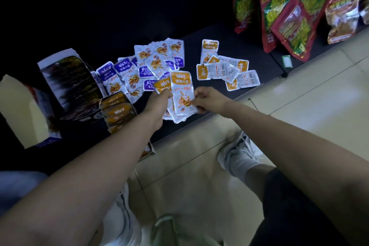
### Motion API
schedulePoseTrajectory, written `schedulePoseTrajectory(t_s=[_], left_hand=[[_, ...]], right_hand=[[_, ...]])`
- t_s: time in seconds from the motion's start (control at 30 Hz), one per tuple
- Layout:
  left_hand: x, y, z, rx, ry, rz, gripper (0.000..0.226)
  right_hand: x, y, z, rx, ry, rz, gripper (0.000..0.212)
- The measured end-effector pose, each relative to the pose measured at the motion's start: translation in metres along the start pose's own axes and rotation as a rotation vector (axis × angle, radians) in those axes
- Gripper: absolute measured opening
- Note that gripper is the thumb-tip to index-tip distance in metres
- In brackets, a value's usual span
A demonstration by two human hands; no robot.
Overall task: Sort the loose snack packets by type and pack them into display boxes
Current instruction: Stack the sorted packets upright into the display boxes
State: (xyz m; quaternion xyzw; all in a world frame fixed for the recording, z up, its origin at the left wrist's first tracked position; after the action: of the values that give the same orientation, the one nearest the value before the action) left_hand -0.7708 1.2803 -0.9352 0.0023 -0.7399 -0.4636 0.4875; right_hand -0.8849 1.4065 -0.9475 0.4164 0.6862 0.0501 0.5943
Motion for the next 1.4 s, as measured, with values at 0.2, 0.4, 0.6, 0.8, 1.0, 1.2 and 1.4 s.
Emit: schedulePoseTrajectory(t_s=[0.2,0.4,0.6,0.8,1.0,1.2,1.4], left_hand=[[0.011,0.038,-0.011,-0.041,-0.044,0.105,0.041],[0.006,0.066,-0.044,-0.099,-0.117,0.213,0.036],[-0.013,0.063,-0.082,-0.067,-0.330,0.238,0.068],[-0.005,0.094,-0.108,-0.079,-0.435,0.202,0.063],[-0.015,0.090,-0.148,0.190,-0.554,0.283,0.029],[-0.047,0.083,-0.171,0.049,-0.563,-0.018,0.021],[-0.055,0.066,-0.168,0.061,-0.602,0.054,0.028]], right_hand=[[-0.025,0.031,0.021,0.006,0.002,-0.047,0.016],[-0.044,0.053,0.044,-0.054,-0.239,0.007,0.024],[-0.063,0.070,0.082,-0.187,-0.410,-0.005,0.022],[-0.079,0.069,0.109,-0.135,-0.427,0.052,0.029],[-0.070,0.064,0.121,0.031,-0.385,0.053,0.045],[-0.068,0.050,0.125,0.162,-0.580,0.010,0.044],[-0.080,0.036,0.132,0.072,-0.574,-0.045,0.056]])
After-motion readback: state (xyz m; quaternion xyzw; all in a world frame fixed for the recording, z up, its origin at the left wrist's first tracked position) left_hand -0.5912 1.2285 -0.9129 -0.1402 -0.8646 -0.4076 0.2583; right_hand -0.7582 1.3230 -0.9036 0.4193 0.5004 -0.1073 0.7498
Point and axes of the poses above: each hand's wrist, its own y-axis away from the middle knuckle, its own z-axis out of the palm, x = y × z, the point moved 2 cm from there along -y, towards the middle knuckle, and after that the axes turned 5 degrees about x, right-handed, at the moved point
